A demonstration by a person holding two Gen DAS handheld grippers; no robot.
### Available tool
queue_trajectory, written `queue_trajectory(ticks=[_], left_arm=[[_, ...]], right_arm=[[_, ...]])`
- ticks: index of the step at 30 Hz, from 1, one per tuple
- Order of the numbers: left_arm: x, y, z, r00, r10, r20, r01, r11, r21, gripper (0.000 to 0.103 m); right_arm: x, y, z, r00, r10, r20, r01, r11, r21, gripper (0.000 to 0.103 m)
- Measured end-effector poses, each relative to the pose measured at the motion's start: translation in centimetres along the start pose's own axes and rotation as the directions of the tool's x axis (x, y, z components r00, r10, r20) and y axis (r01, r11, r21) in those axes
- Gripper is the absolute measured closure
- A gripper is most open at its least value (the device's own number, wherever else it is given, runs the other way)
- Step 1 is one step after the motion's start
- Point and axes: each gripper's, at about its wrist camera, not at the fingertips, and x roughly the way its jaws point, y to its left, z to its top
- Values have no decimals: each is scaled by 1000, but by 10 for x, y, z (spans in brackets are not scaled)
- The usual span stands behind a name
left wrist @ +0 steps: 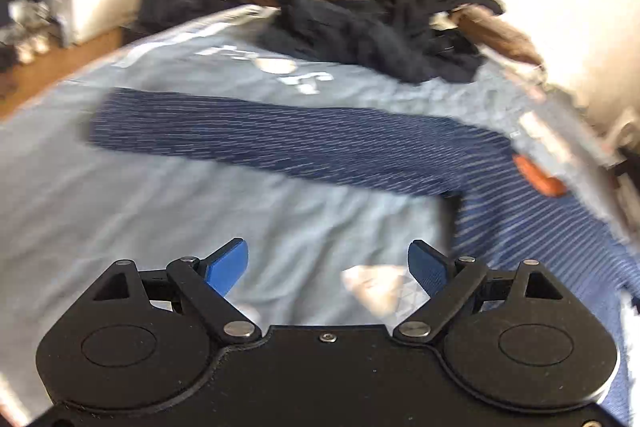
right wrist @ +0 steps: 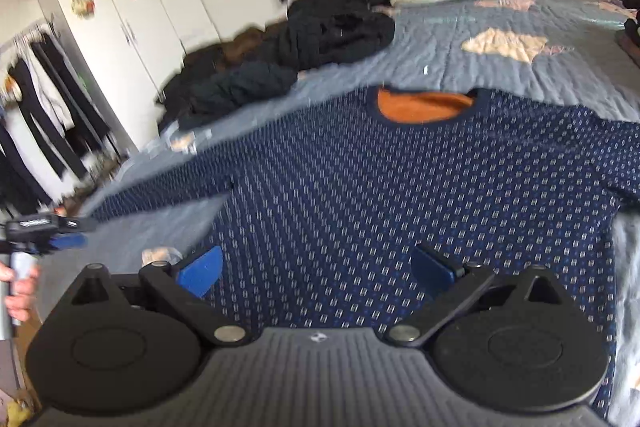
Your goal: Fold clothes
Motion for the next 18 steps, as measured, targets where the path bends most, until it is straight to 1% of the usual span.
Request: queue_trajectory(ticks=[3, 6, 7, 11, 14, 18], left_arm=[[-21, 3, -7, 997, 74, 7, -74, 995, 63, 16], [-47, 6, -17, 991, 127, 46, -132, 982, 131, 16], [-56, 7, -21, 988, 144, 61, -152, 976, 153, 16], [-77, 7, -27, 983, 163, 84, -177, 967, 183, 16], [-94, 9, -30, 979, 176, 100, -194, 960, 203, 14], [-110, 12, -30, 966, 217, 142, -246, 940, 238, 10]], right_arm=[[6, 21, -3, 999, -16, -34, 15, 999, -53, 2], [2, 50, -11, 999, 31, -44, -36, 994, -104, 2], [-1, 60, -13, 999, 32, -43, -37, 994, -107, 2], [-15, 104, -17, 999, 30, -22, -33, 991, -133, 2], [-31, 135, -12, 999, 38, 19, -35, 992, -120, 2], [-43, 167, -4, 999, 31, 41, -27, 995, -95, 2]])
